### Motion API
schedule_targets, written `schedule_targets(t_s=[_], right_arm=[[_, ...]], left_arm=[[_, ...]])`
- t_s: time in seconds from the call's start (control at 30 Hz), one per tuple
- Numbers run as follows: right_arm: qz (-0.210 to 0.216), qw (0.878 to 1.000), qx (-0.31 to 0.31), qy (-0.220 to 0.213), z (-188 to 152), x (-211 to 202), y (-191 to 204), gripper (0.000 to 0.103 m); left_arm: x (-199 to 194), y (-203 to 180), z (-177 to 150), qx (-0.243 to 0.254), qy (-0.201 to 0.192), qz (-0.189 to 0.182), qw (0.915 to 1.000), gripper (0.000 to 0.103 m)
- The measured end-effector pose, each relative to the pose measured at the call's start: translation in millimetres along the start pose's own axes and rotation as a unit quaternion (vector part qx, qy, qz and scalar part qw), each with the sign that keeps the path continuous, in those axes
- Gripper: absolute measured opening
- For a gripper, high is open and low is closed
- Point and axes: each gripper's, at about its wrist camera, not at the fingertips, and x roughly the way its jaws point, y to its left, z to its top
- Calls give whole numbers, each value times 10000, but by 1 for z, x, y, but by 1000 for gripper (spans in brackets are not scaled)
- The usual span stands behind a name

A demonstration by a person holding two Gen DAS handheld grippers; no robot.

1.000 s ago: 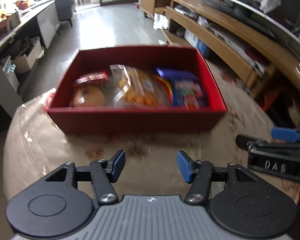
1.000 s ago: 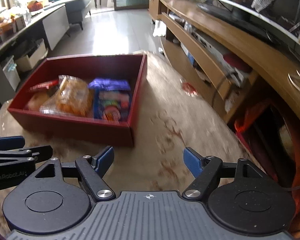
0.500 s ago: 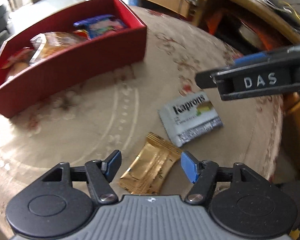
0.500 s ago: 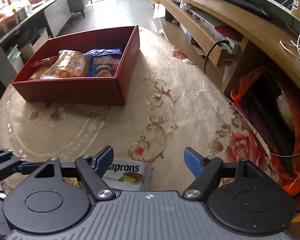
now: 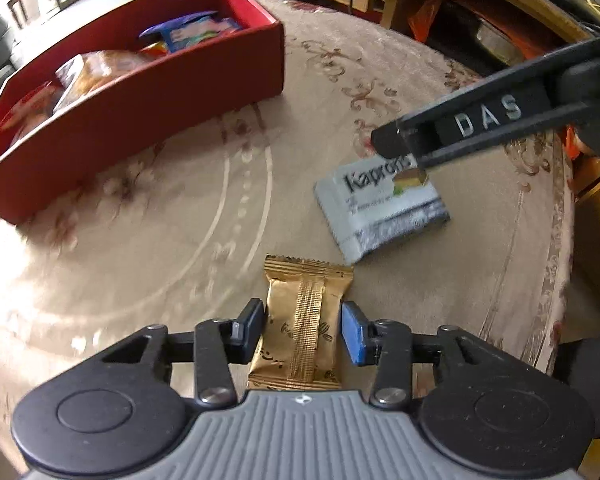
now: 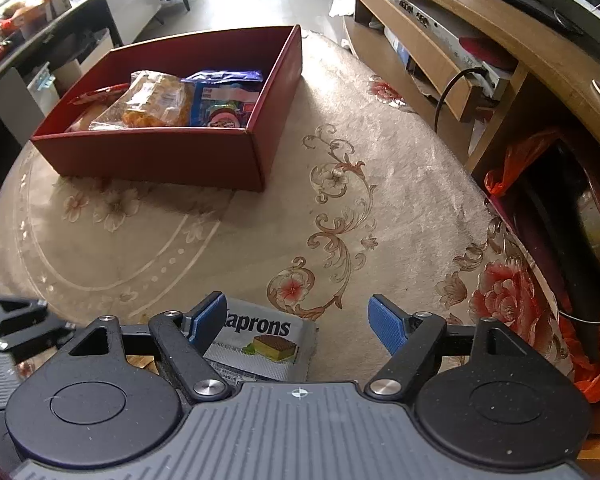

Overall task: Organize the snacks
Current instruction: 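Grasp the gold wrapped snack with the left gripper while the right grasps the Kaprons packet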

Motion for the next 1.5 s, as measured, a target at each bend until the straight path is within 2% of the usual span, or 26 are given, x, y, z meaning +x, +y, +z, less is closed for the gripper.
schedule_targets(t_s=[0.33,0.63,0.73,0.8,0.93,1.0,1.17,1.3,1.5], right_arm=[[215,9993,-140,290,12,24,8,83],[479,9977,-278,395,20,43,24,84],[748,9949,-224,638,13,46,22,84],[750,9946,-263,666,4,42,22,85],[1067,9896,202,946,-25,24,10,86],[1182,9884,296,906,-34,15,6,86],[625,9958,134,652,-22,15,15,86],[309,9960,-612,565,-15,23,46,85],[13,9931,-911,739,-20,37,52,86]], left_arm=[[-13,27,-21,-725,34,160,9972,39],[-15,34,-25,-902,58,73,9959,39],[-17,37,-25,-1005,68,41,9949,39],[-17,40,-25,-1074,77,70,9942,39],[-17,43,-26,-1115,87,103,9937,39],[-17,43,-27,-1123,83,109,9936,39],[-17,44,-27,-1164,30,243,9929,40],[-16,45,-28,-1096,-26,518,9926,40],[-13,46,-30,-1141,-77,651,9913,49]])
